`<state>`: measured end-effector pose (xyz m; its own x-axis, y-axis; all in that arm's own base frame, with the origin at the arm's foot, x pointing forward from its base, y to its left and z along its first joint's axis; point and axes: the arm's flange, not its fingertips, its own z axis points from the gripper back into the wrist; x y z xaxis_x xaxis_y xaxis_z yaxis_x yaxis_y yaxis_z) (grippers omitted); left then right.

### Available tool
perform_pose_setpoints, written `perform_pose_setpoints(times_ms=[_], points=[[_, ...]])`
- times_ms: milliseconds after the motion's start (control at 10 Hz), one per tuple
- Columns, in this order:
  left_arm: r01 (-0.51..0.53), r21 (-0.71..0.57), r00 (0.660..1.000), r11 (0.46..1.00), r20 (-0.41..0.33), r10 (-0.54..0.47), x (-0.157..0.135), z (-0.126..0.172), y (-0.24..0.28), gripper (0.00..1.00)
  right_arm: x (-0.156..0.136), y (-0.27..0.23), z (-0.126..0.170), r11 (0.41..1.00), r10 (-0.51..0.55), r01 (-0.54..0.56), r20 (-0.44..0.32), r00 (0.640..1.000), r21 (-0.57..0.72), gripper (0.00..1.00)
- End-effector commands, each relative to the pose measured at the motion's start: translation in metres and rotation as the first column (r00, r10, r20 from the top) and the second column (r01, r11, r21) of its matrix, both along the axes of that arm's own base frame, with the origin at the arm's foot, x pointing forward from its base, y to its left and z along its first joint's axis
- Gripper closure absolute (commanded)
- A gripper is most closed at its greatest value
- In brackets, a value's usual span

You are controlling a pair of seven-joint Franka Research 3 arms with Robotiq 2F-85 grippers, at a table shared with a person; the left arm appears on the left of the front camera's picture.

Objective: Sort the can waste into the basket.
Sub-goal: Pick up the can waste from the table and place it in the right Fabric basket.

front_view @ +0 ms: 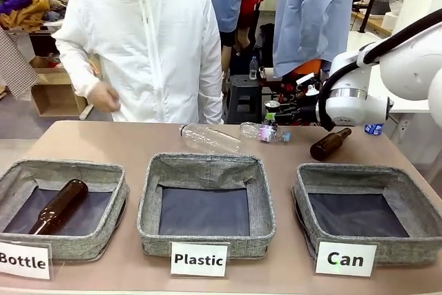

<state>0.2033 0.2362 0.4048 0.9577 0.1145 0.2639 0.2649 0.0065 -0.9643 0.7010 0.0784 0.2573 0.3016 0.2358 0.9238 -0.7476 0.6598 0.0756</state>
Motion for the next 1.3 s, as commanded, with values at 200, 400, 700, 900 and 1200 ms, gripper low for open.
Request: perform_pose_setpoints(times_ms=[200,400,700,900,1200], points=[[0.222,0.135,0.97,0.966,-0.134,-0.205,0.021,-0.045,-0.146,0.0,0.008,0.006,-0.001,0.999,-0.026,0.025,0.036,0.999,0.047,0.0],[0.165,0.1,0.982,0.981,-0.105,-0.154,0.022,-0.036,-0.081,0.0,0.008,0.006,-0.003,0.999,-0.003,0.002,0.028,1.0,0.054,0.28],[0.165,0.1,0.982,0.981,-0.105,-0.154,0.022,-0.036,-0.081,0.0,0.007,0.006,-0.004,0.998,0.017,-0.017,0.009,1.0,0.056,1.0],[0.165,0.1,0.982,0.981,-0.105,-0.154,0.022,-0.036,-0.081,0.0,0.009,0.01,-0.001,0.998,0.017,-0.018,0.014,1.0,0.056,1.0],[0.165,0.1,0.982,0.981,-0.105,-0.154,0.022,-0.036,-0.081,0.0,-0.002,0.011,0.013,0.997,0.029,-0.032,0.036,0.999,0.068,1.0]])
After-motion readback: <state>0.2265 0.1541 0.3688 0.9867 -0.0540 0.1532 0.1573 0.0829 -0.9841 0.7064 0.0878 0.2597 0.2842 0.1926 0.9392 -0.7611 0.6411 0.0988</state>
